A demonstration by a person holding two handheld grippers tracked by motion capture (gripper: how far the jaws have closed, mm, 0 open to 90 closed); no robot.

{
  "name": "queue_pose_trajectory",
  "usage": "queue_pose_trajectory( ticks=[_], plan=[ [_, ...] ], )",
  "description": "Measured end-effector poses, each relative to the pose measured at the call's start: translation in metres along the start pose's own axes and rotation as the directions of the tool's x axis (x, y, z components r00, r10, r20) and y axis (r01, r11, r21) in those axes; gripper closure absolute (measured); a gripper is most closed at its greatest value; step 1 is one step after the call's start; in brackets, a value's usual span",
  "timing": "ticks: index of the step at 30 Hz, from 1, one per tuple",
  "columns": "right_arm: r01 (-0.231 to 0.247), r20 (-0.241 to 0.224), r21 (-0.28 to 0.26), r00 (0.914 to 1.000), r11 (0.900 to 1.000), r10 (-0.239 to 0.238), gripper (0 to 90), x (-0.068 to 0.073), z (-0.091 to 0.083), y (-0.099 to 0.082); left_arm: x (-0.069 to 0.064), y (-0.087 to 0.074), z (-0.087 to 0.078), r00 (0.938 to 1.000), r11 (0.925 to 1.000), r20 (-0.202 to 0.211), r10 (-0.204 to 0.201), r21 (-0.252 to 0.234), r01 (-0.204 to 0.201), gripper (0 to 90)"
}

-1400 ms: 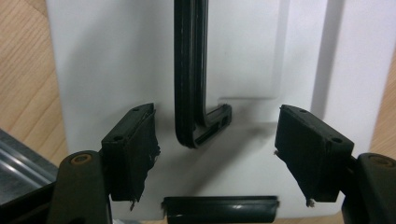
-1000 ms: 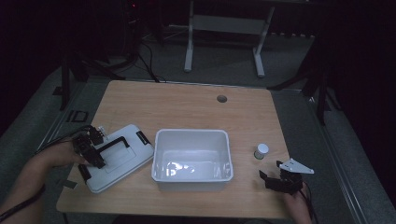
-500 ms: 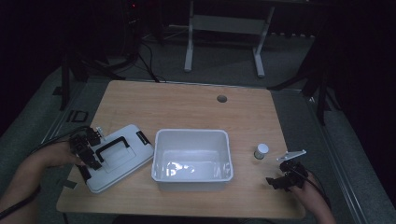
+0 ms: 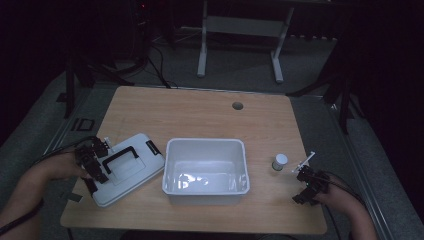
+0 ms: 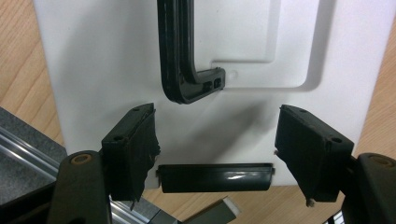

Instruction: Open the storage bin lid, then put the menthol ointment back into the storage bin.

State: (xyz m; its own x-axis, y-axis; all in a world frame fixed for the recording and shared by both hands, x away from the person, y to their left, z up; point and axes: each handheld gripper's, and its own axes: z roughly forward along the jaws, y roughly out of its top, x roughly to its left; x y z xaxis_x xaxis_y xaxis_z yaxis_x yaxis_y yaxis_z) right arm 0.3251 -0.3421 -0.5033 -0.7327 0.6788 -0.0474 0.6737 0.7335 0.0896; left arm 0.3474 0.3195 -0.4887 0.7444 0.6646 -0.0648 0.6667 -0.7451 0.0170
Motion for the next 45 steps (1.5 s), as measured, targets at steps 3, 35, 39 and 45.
queue_pose_trajectory(
  ticks=[3, 35, 39, 45],
  plan=[
    [0.028, 0.004, 0.003, 0.9996, 0.9996, -0.028, 13.2, -0.003, -0.002, 0.004, 0.0, 0.0, -0.001, 1.0, 1.0, -0.002, 0.0, 0.002, 0.0, 28.9],
    [0.167, -0.011, 0.016, 0.986, 0.9859, -0.166, 18.2, -0.029, -0.017, 0.071, -0.005, 0.005, -0.002, 0.9998, 0.9992, 0.007, 0.018, 0.035, -0.018, 28.9],
    [0.178, -0.008, 0.012, 0.984, 0.984, -0.178, 21.7, -0.03, -0.016, 0.079, -0.005, 0.006, 0.001, 0.9998, 0.9987, 0.008, 0.016, 0.047, -0.016, 28.9],
    [0.217, 0.014, 0.023, 0.9759, 0.9758, -0.218, 26.2, -0.036, -0.012, 0.093, -0.005, 0.006, 0.002, 0.9997, 0.9982, 0.018, 0.017, 0.058, -0.018, 28.9]
  ],
)
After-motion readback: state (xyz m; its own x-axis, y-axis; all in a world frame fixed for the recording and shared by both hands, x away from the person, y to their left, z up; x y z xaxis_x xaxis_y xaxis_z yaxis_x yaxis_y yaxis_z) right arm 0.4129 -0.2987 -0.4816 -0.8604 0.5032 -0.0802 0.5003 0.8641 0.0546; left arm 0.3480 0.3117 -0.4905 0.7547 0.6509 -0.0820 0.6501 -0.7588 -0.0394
